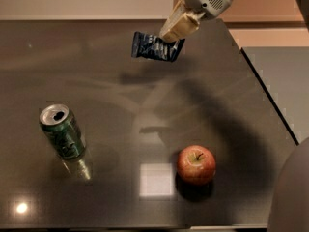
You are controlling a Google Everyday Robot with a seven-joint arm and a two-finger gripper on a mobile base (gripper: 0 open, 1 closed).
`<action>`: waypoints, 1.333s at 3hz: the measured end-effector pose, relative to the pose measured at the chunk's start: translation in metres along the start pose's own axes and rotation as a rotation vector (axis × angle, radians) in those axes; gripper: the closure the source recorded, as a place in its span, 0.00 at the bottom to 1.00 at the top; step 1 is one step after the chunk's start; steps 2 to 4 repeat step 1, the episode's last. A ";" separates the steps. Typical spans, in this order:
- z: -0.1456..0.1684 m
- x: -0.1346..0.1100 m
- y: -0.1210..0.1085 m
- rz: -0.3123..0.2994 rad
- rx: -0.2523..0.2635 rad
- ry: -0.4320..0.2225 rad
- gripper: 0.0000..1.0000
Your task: Pick rxbar blueberry
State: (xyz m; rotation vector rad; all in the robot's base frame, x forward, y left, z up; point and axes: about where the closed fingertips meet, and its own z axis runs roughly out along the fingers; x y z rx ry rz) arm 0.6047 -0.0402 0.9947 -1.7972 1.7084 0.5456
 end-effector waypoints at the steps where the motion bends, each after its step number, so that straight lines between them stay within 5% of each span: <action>1: 0.000 0.000 0.000 0.000 0.000 0.000 1.00; 4: 0.000 0.000 0.000 0.000 0.000 0.000 1.00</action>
Offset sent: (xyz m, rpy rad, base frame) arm 0.0000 0.0000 0.0000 0.0000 0.0000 0.0000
